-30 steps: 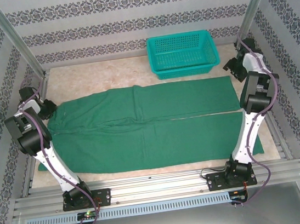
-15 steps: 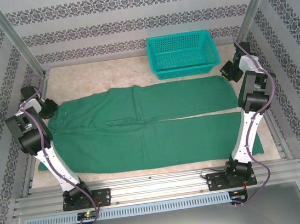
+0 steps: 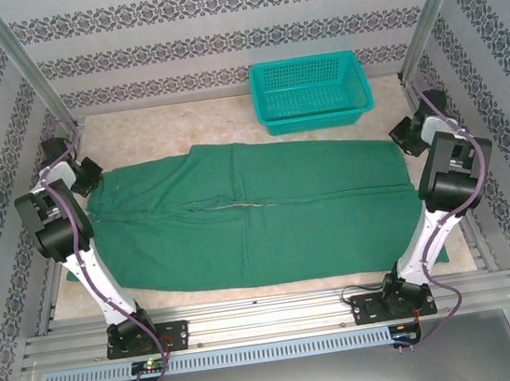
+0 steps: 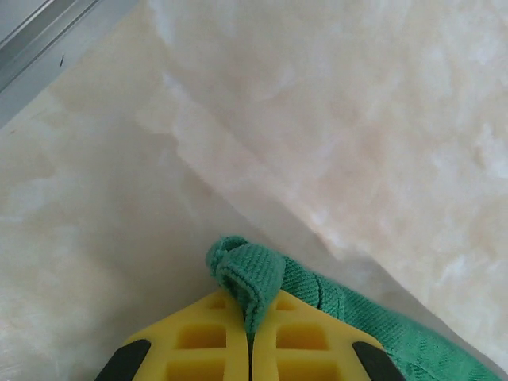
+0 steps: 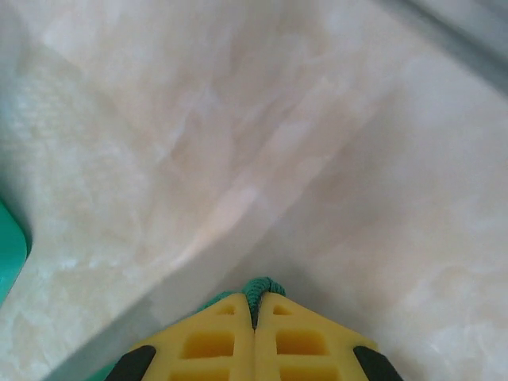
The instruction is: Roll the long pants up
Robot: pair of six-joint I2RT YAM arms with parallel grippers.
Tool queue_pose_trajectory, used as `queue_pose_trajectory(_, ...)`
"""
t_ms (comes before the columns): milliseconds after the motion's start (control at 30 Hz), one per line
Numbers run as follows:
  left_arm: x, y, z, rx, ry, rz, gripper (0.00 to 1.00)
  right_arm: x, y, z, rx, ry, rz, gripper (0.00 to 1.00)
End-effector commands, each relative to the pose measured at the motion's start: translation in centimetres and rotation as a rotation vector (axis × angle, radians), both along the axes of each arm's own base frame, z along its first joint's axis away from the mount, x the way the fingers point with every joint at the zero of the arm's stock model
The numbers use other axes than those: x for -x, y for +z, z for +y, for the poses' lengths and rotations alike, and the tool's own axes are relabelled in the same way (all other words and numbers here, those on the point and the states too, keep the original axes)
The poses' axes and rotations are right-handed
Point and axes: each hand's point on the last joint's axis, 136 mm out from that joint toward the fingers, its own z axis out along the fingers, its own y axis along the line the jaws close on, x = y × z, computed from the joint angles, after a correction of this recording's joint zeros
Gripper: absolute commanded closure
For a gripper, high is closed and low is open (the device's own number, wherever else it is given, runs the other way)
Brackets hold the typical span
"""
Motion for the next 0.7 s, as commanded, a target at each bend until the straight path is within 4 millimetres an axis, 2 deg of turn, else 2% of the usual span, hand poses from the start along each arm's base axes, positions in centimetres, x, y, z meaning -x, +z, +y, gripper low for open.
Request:
queue_pose_trajectory(0,-1.0,4.0,0.5,-0.043,0.036,-0.082,1.0,-0.9,2.7,-2.8,0.009,-0.057,-0.177,1.0)
queue_pose_trajectory(167,-1.2,7.3,1.2,-0.092,0.066,-0.138,1.0,-1.4,4.9,-4.4,0.011,-0.063,-0.274,1.0)
queue_pose_trajectory(367,-1.2,9.8,1.8,-0.119,0.105,-0.175,1.0,-3.2,8.5,-3.9,0.043,0.027,-0.38,1.0)
queue_pose_trajectory(533,-0.4,11.4,2.5,-0.156,0.16,-0.206,1.0,-3.9,10.9,-3.5,0.094,0.08,-0.409,1.0)
queue_pose_trajectory(667,0.0,12.8,2.6,-0.17,0.17,-0.227,1.0,-5.1,13.7,-2.3,0.141,0.157,-0.45,1.0)
